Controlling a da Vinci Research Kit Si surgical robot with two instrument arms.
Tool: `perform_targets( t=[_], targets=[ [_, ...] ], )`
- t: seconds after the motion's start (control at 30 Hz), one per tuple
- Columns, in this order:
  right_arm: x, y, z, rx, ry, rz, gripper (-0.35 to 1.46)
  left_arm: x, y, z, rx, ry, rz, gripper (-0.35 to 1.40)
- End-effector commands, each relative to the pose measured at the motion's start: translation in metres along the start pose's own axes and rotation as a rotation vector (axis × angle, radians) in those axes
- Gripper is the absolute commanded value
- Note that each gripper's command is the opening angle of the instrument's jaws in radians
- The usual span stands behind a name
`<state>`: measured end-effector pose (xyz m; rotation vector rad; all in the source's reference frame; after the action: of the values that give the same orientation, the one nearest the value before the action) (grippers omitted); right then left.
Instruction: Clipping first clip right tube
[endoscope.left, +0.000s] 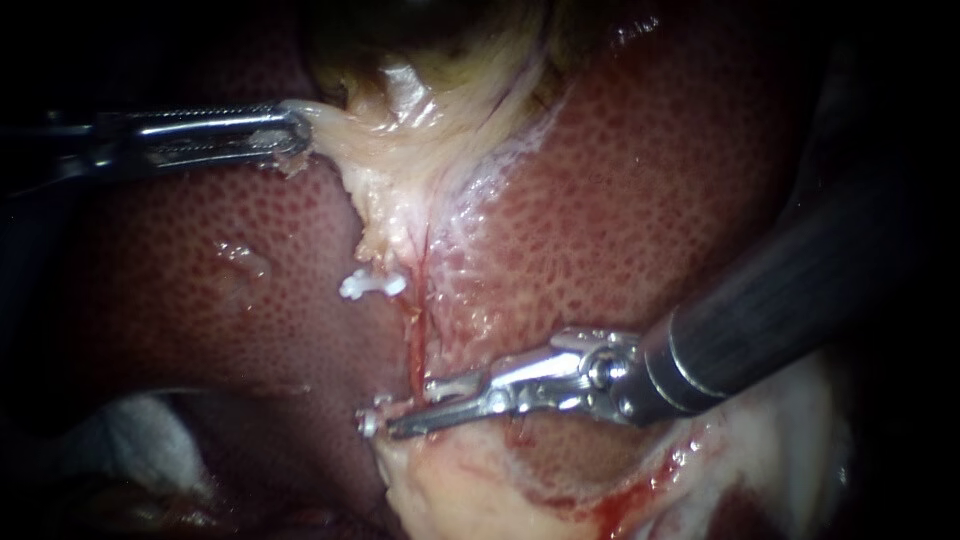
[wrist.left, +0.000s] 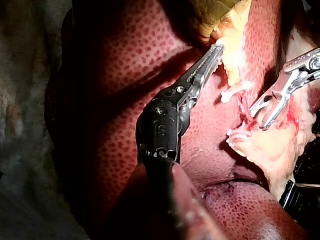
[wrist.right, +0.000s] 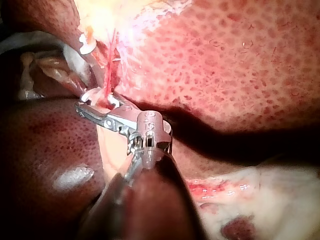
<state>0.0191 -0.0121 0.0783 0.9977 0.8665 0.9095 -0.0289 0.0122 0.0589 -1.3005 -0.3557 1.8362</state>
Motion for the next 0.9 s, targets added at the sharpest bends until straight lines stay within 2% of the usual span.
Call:
perform_targets(
  t=[0.03,0.3,0.5,0.63,0.9],
  targets=[
    [0.0,-0.0001,0.0,0.0,-0.001,0.0,0.47,0.0,0.0,0.0,0.0,0.0,0.0,-0.35],
    [-0.0003,-0.0001,-0.0005,0.003,-0.003,-0.008,0.48,0.0,0.0,-0.0001,0.0,0.0,0.0,-0.35],
    [-0.0004,-0.0002,-0.0013,0.011,-0.003,-0.06,0.49,-0.0001,0.0,-0.0002,0.0,0.0,0.0,-0.35],
    [0.0,-0.0004,-0.0019,0.018,0.003,-0.093,0.49,-0.0001,-0.0001,-0.0002,-0.001,0.0,0.0,-0.35],
    [0.0017,-0.0006,-0.0041,0.0,0.019,-0.222,0.49,-0.0001,-0.0001,-0.0002,-0.004,-0.001,0.001,-0.35]
  ],
)
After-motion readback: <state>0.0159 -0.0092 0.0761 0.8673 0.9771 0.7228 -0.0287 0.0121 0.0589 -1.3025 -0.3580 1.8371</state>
